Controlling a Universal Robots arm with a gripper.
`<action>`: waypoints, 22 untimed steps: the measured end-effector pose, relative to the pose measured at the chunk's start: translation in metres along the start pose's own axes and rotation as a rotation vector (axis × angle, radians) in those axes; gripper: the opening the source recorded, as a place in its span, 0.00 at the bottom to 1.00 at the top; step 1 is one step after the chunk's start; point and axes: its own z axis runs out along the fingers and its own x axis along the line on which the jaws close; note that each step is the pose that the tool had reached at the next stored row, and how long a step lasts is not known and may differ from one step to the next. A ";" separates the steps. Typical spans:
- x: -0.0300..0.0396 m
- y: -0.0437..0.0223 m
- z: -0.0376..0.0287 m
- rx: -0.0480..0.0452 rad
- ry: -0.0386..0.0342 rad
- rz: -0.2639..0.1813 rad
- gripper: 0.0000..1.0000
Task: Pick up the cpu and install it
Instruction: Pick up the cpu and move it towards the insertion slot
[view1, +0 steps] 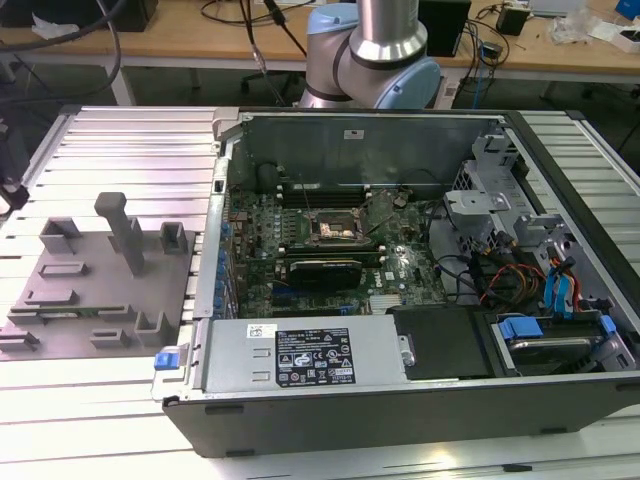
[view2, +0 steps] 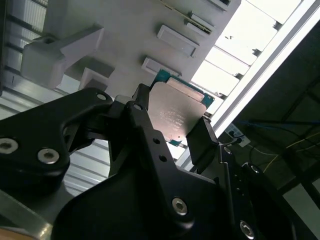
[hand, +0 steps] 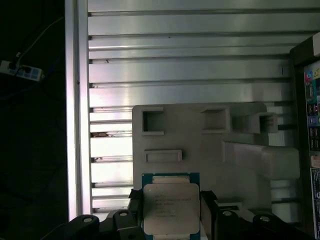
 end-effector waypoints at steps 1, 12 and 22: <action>0.0000 0.0002 -0.0018 0.0000 0.0000 0.000 0.55; -0.0008 0.0030 -0.0340 0.0000 -0.0001 0.000 0.55; -0.0017 0.0064 -0.0699 0.0000 -0.0010 0.000 0.55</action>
